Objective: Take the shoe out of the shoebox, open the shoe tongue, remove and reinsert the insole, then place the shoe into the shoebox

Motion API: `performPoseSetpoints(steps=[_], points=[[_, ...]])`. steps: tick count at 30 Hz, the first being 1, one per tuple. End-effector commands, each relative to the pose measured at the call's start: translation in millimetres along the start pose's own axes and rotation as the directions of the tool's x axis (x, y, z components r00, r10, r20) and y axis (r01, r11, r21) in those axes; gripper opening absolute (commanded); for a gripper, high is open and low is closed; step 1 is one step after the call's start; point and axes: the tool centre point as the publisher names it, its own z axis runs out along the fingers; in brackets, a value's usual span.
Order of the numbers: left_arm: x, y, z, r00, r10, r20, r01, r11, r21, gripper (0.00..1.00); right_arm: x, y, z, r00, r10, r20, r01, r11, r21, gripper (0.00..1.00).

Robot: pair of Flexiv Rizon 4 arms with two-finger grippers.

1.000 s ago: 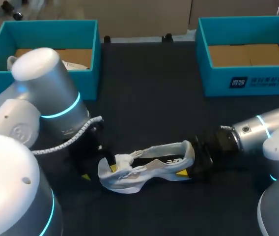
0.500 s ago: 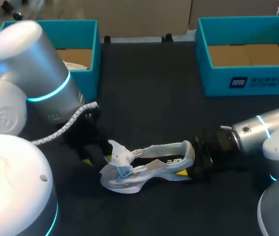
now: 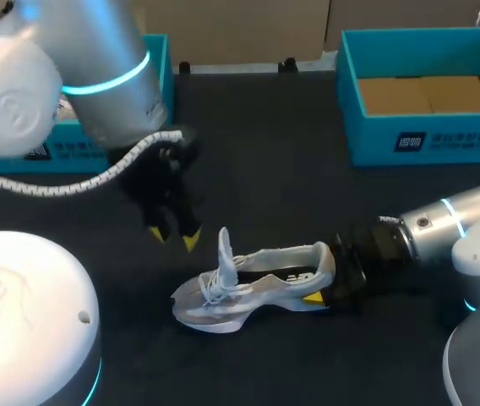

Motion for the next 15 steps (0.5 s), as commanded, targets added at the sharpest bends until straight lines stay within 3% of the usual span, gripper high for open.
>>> performPoseSetpoints(steps=[1,2,3,7,11,15], points=[[14.4,-7.1,-22.0,0.955,0.245,0.166,-0.23,0.968,-0.103,0.26,1.2,0.4,0.3,1.0,-0.001,0.001,0.001,1.0,0.002,0.0],[17.3,-8.1,-24.0,0.944,0.273,0.184,-0.258,0.961,-0.101,0.04,1.2,0.4,0.3,1.0,-0.001,0.001,0.001,1.0,0.002,0.0],[19.9,-8.8,-25.6,0.924,0.321,0.209,-0.303,0.946,-0.113,0.0,1.2,0.4,0.3,1.0,-0.001,0.001,0.001,1.0,0.002,0.0],[29.2,-11.0,-33.3,0.843,0.47,0.261,-0.447,0.883,-0.144,0.0,1.2,0.4,0.3,1.0,-0.001,0.001,0.001,1.0,0.002,0.0],[47.0,-25.3,-43.1,0.717,0.635,0.286,-0.575,0.772,-0.272,0.0,1.2,0.4,0.3,1.0,-0.001,0.001,0.001,1.0,0.002,0.0],[50.8,-32.4,-45.7,0.712,0.648,0.27,-0.581,0.76,-0.292,0.0,1.2,0.4,0.3,1.0,-0.001,0.001,0.001,1.0,0.002,0.0]])
